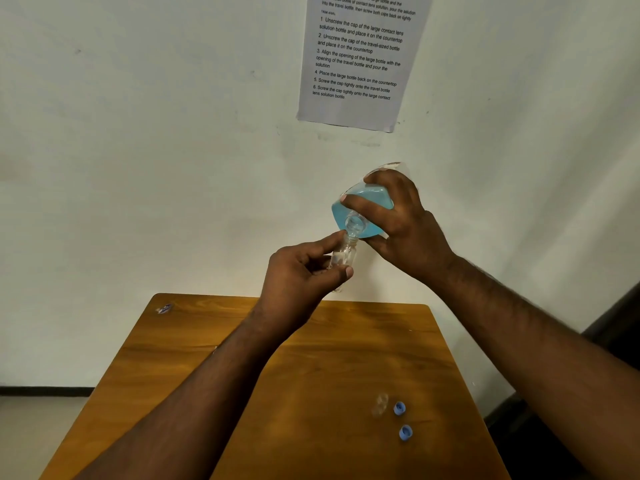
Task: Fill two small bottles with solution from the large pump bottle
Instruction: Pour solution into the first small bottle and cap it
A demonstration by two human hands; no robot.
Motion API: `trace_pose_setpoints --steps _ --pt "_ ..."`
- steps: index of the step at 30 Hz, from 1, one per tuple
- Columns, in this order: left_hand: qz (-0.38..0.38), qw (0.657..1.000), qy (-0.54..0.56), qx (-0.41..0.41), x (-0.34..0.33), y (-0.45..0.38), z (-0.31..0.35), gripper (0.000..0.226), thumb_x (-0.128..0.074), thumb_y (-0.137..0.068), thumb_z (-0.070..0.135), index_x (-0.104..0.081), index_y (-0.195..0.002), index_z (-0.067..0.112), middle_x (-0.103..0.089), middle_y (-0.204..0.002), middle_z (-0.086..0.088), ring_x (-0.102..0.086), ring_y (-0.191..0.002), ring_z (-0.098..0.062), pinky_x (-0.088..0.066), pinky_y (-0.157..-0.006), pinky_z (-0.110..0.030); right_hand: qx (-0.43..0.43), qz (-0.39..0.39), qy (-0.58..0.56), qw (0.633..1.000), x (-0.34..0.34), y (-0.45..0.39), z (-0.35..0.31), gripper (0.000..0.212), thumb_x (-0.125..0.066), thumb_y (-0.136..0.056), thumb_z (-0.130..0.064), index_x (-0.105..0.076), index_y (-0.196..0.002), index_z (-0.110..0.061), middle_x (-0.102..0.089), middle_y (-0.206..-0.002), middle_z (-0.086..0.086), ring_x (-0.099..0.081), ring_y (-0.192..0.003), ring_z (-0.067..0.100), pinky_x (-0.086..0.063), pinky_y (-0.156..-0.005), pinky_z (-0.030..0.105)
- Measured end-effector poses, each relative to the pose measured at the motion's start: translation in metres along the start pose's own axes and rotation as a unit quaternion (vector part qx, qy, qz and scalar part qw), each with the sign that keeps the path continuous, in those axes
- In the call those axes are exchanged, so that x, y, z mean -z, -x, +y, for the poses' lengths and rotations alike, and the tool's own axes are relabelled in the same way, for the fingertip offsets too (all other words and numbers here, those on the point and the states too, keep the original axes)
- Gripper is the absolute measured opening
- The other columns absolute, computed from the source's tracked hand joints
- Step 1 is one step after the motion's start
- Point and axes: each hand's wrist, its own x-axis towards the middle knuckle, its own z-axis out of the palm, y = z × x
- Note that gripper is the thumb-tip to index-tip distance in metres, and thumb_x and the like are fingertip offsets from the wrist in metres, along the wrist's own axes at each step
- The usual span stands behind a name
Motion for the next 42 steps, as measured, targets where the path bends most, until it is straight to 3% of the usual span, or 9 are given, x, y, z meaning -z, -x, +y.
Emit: trace_pose_setpoints --steps 5,9,14,25,42 --pt "-0.004 1.000 0.005 0.002 0.0007 0.0009 0.0002 0.046 -0.075 -0.082 0.007 -0.065 -0.126 0.015 -0.073 -0.113 0.004 -0.072 -0.093 -0.012 -0.061 -0.076 -0.029 -0.002 -0.002 0.002 1.000 0.0022 0.0008 -0.0016 0.058 -0.080 -0.073 -0.014 -0.057 -0.127 -0.016 -0.048 -0.130 0.024 -0.042 -0.124 0.039 -0.058 -0.075 0.046" --pt "-0.002 1.000 0.009 0.001 0.0007 0.0015 0.0015 0.047 -0.076 -0.081 0.007 -0.064 -0.126 0.016 -0.072 -0.116 0.001 -0.071 -0.093 -0.008 -0.060 -0.075 -0.024 -0.003 -0.001 0.000 1.000 0.0027 0.0012 -0.0026 0.059 -0.080 -0.073 -0.013 -0.057 -0.127 -0.015 -0.048 -0.130 0.025 -0.042 -0.124 0.040 -0.058 -0.074 0.046" --pt "-0.003 1.000 0.004 0.005 0.0011 0.0024 0.0026 0.046 -0.075 -0.081 0.009 -0.065 -0.126 0.015 -0.071 -0.120 0.000 -0.071 -0.095 -0.009 -0.061 -0.078 -0.029 -0.006 -0.002 -0.001 1.000 0.0026 0.0013 -0.0034 0.059 -0.080 -0.073 -0.013 -0.057 -0.127 -0.015 -0.048 -0.130 0.025 -0.042 -0.124 0.040 -0.058 -0.075 0.047" --pt "0.002 1.000 0.000 0.015 0.0015 -0.0007 0.0012 0.048 -0.076 -0.081 0.009 -0.064 -0.126 0.016 -0.071 -0.119 0.004 -0.071 -0.094 -0.007 -0.060 -0.077 -0.024 -0.010 -0.003 -0.005 1.000 0.0001 -0.0005 -0.0030 0.058 -0.079 -0.074 -0.014 -0.056 -0.128 -0.014 -0.048 -0.130 0.025 -0.042 -0.124 0.039 -0.058 -0.076 0.046" --pt "-0.004 1.000 -0.009 0.017 0.0016 -0.0032 -0.0023 0.049 -0.075 -0.082 0.010 -0.062 -0.129 0.016 -0.069 -0.123 0.002 -0.071 -0.096 -0.008 -0.060 -0.081 -0.028 -0.010 -0.010 -0.009 1.000 -0.0046 -0.0023 -0.0018 0.057 -0.078 -0.075 -0.013 -0.056 -0.127 -0.014 -0.047 -0.130 0.025 -0.041 -0.124 0.039 -0.059 -0.076 0.047"
